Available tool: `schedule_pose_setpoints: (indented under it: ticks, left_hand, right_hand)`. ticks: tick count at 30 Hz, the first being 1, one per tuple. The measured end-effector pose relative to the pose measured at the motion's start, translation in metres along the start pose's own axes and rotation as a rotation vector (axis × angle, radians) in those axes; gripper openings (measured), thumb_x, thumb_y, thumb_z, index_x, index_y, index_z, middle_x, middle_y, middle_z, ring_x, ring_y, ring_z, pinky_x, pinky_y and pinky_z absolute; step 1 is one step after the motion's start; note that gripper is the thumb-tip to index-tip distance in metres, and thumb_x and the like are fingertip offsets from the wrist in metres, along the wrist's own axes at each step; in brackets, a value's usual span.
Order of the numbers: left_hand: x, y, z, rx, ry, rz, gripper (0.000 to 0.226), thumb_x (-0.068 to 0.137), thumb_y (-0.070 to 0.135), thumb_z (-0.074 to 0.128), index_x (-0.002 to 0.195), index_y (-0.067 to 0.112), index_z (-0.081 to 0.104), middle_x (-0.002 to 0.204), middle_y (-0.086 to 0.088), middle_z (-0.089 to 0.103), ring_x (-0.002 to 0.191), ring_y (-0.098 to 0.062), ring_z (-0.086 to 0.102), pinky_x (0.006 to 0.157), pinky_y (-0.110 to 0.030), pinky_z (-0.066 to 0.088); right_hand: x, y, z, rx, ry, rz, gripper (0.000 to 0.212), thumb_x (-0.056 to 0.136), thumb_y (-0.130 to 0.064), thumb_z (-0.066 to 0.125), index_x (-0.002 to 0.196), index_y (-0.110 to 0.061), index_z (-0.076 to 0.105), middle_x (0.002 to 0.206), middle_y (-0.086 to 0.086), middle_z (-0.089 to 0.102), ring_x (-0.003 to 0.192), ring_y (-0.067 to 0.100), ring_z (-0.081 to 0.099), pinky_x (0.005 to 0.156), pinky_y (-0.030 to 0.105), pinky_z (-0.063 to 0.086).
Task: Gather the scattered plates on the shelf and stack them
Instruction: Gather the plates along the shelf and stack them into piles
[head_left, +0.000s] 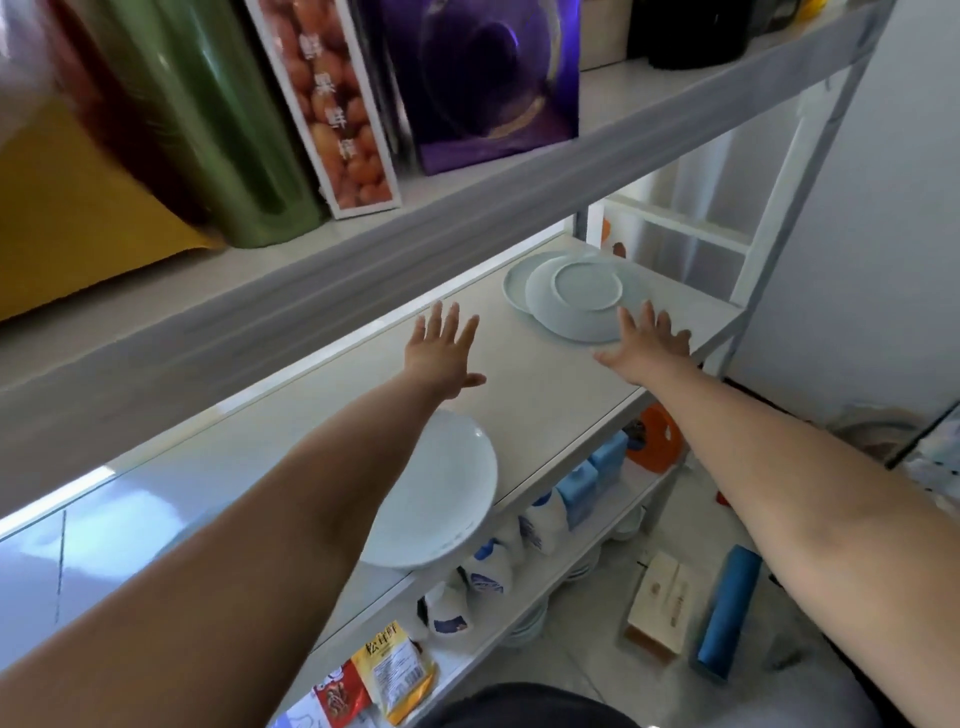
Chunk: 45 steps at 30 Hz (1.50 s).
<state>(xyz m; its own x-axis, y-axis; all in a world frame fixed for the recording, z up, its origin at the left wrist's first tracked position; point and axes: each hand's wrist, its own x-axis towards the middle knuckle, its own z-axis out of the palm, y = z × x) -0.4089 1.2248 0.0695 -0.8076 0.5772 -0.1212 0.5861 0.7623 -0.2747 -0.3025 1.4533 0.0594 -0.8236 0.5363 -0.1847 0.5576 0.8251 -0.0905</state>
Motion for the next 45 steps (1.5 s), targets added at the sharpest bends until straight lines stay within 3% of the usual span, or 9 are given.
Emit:
schedule_pose_setpoints:
  ticks: [11, 21, 26, 29, 31, 34, 36, 41, 45]
  left_hand:
    - [0.059, 0.077, 0.005, -0.184, -0.092, -0.038, 0.095, 0.092, 0.053, 0.048, 0.153, 0.015, -0.013, 0.161, -0.012, -0.013, 0.149, -0.029, -0.012, 0.121, -0.041, 0.003]
    - [0.123, 0.111, 0.005, 0.198, 0.190, 0.206, 0.091, 0.092, 0.011, 0.055, 0.153, 0.012, -0.012, 0.162, -0.007, -0.013, 0.151, -0.021, -0.007, 0.123, -0.038, 0.004]
    - [0.141, 0.120, -0.006, 0.352, 0.179, 0.265, 0.075, 0.096, 0.013, 0.049, 0.154, 0.006, 0.001, 0.161, -0.015, 0.003, 0.150, -0.027, 0.009, 0.121, -0.039, 0.011]
    - [0.143, 0.126, -0.006, 0.444, 0.197, 0.239, 0.059, 0.072, 0.023, 0.078, 0.127, 0.007, 0.061, 0.126, -0.017, 0.064, 0.113, -0.026, 0.065, 0.095, -0.033, 0.050]
    - [0.152, 0.130, 0.005, 0.362, 0.225, 0.224, 0.042, 0.056, 0.024, 0.086, 0.096, 0.012, 0.077, 0.095, -0.009, 0.076, 0.084, -0.022, 0.075, 0.067, -0.028, 0.057]
    - [0.145, 0.135, 0.007, 0.315, 0.197, 0.178, 0.037, 0.052, 0.025, 0.086, 0.086, 0.014, 0.078, 0.088, -0.007, 0.077, 0.081, -0.021, 0.075, 0.048, -0.023, 0.051]
    - [0.134, 0.134, 0.002, 0.314, 0.200, 0.169, 0.037, 0.050, 0.024, 0.085, 0.085, 0.014, 0.078, 0.088, -0.006, 0.077, 0.083, -0.019, 0.076, 0.040, -0.018, 0.045]
    - [0.112, 0.135, -0.009, 0.212, 0.205, 0.181, 0.046, 0.043, 0.022, 0.083, 0.088, 0.019, 0.074, 0.083, -0.004, 0.073, 0.083, -0.021, 0.073, 0.035, -0.016, 0.039]
    - [0.099, 0.128, -0.014, 0.048, 0.213, 0.136, 0.057, 0.030, 0.017, 0.089, 0.084, 0.016, 0.069, 0.074, -0.001, 0.066, 0.070, -0.018, 0.069, 0.033, -0.017, 0.036]
  right_hand:
    - [0.060, 0.011, 0.030, -0.023, -0.004, -0.108, 0.093, 0.089, -0.050, 0.054, 0.153, -0.017, -0.004, 0.160, 0.012, -0.011, 0.148, 0.034, -0.005, 0.114, 0.058, 0.015]
    - [0.107, 0.013, 0.035, -0.023, 0.040, -0.165, 0.085, 0.091, -0.052, 0.050, 0.153, -0.018, 0.003, 0.161, 0.008, -0.006, 0.148, 0.034, -0.003, 0.110, 0.066, 0.017]
    - [0.116, 0.017, 0.037, -0.040, 0.062, -0.215, 0.082, 0.092, -0.052, 0.048, 0.152, -0.014, 0.007, 0.161, 0.009, 0.002, 0.147, 0.037, 0.007, 0.110, 0.063, 0.022]
    - [0.116, 0.020, 0.040, -0.067, 0.084, -0.239, 0.082, 0.091, -0.051, 0.049, 0.151, -0.009, 0.011, 0.159, 0.012, 0.009, 0.145, 0.040, 0.013, 0.106, 0.058, 0.032]
    - [0.113, 0.022, 0.044, -0.102, 0.119, -0.277, 0.083, 0.087, -0.051, 0.057, 0.147, -0.004, 0.026, 0.155, 0.018, 0.024, 0.139, 0.044, 0.028, 0.096, 0.057, 0.044]
    - [0.109, 0.029, 0.052, -0.174, 0.111, -0.289, 0.084, 0.057, -0.055, 0.082, 0.118, -0.002, 0.060, 0.121, 0.022, 0.064, 0.104, 0.045, 0.064, 0.057, 0.049, 0.057]
    - [0.111, 0.033, 0.058, -0.108, 0.089, -0.315, 0.088, 0.050, -0.057, 0.084, 0.113, -0.005, 0.053, 0.111, 0.018, 0.069, 0.093, 0.041, 0.069, 0.048, 0.043, 0.056]
    - [0.094, 0.036, 0.055, -0.105, 0.198, -0.413, 0.096, 0.052, -0.045, 0.088, 0.125, -0.008, 0.037, 0.124, 0.021, 0.062, 0.105, 0.044, 0.064, 0.056, 0.044, 0.060]
    - [0.087, 0.029, 0.043, -0.056, 0.383, -0.351, 0.080, 0.069, -0.006, 0.080, 0.138, -0.006, 0.039, 0.135, 0.026, 0.052, 0.119, 0.047, 0.054, 0.073, 0.045, 0.059]
